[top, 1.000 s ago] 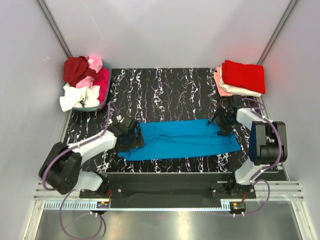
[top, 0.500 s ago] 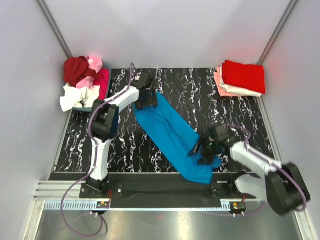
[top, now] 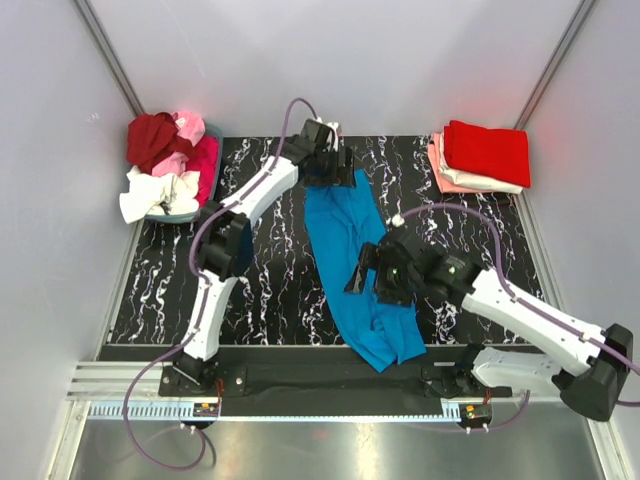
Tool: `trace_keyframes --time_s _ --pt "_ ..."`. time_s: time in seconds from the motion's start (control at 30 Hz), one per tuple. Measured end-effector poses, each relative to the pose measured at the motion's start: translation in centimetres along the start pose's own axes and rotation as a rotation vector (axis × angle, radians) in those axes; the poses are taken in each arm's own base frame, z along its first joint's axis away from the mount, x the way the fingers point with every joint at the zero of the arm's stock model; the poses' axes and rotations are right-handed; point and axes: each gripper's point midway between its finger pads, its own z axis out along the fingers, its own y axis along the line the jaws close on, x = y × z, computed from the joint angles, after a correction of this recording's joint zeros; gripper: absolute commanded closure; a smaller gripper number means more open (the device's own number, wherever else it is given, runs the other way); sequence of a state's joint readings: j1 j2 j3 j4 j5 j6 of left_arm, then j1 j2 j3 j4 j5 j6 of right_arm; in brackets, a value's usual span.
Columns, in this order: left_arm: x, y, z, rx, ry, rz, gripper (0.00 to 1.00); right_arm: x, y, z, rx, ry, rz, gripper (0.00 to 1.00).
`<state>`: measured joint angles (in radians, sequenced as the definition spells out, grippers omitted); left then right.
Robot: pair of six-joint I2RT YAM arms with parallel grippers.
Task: Fold and stack the t-shirts
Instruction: Fold the tshirt
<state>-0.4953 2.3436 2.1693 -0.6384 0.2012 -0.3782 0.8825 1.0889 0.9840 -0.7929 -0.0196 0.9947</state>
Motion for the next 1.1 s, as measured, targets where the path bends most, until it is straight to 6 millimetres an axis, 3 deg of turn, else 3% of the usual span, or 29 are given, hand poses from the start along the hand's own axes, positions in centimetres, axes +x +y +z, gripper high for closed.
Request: trace_keyframes --time_s 0.13,0.2,0.3,0.37,0.47,0.53,0.67,0.73,0.87,1.1 --pt "-1.8 -0.7 -6.9 -0.031 -0.086 0.014 0.03 -4.1 -0.4 0.0 0.114 -0.098 -0.059 0.04" --pt "-1.6 -0.2 -10.6 -0.058 -0.124 0.004 0.03 -6.9 -0.8 0.4 0.157 -0.144 -0.063 0.05" --pt "1.5 1.4 -15.0 -0.100 -0.158 -0.036 0.04 -11.0 -2.3 1.3 0.231 -0.179 -0.052 0.07" --pt "4.7 2.5 -15.7 -0.121 -0.128 -0.068 0.04 -12.9 -3.5 1.8 0.282 -0.194 -0.045 0.07" --pt "9.7 3.5 -14.0 -0.140 -0.042 -0.105 0.05 -13.8 -4.1 2.9 0.335 -0.181 -0.077 0.08" --pt "12.6 3.5 -11.8 -0.145 0.033 -0.114 0.06 -13.6 -4.4 3.2 0.341 -0.169 -0.086 0.08" --pt "15.2 1.8 -7.4 -0.115 0.119 -0.098 0.07 -12.2 -5.1 2.7 0.317 -0.161 -0.078 0.09" --pt "15.2 0.5 -5.4 -0.091 0.131 -0.090 0.07 -10.9 -5.8 2.3 0.296 -0.152 -0.066 0.09" --pt "12.9 -1.3 -1.9 -0.061 0.112 -0.104 0.07 -8.5 -7.1 1.2 0.269 -0.140 -0.042 0.09" --pt "9.8 -0.6 3.3 -0.106 0.103 -0.137 0.08 -7.3 -7.3 -0.5 0.217 -0.159 -0.025 0.09"
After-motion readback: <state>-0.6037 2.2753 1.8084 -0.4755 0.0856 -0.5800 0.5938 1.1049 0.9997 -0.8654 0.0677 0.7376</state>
